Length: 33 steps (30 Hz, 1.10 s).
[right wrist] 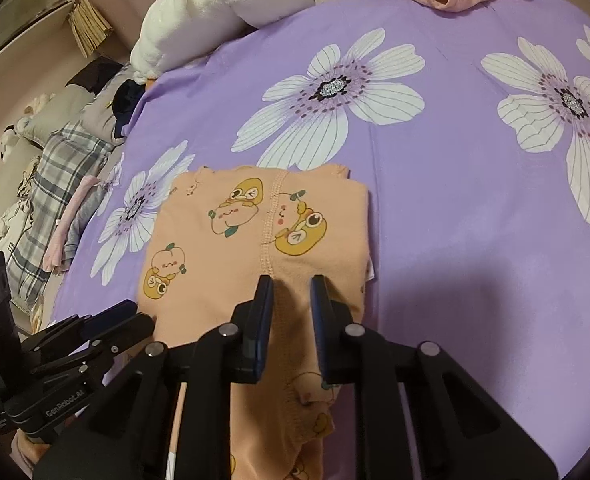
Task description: Fold small clothes
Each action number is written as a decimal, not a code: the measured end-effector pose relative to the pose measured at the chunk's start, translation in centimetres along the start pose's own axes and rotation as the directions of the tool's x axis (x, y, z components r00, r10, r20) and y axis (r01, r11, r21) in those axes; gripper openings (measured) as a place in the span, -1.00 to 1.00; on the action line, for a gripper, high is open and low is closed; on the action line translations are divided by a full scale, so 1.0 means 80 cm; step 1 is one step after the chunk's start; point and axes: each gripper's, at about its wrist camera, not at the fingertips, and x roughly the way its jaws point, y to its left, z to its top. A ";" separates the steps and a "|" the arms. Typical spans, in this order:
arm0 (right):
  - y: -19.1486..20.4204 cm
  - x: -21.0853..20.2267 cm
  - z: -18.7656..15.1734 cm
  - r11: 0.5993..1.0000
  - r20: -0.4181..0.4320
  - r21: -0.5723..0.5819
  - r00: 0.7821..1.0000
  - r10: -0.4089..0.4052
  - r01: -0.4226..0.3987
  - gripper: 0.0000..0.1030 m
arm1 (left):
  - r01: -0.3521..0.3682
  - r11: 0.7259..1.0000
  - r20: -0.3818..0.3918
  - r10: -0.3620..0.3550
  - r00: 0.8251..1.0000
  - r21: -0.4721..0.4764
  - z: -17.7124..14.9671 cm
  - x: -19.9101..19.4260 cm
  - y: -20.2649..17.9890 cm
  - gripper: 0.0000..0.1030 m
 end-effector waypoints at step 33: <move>0.079 -0.124 -0.066 0.943 0.081 -0.284 0.985 -0.153 0.170 0.35 | -0.086 0.996 0.049 0.086 0.995 -0.005 -0.029 -0.115 -0.012 0.31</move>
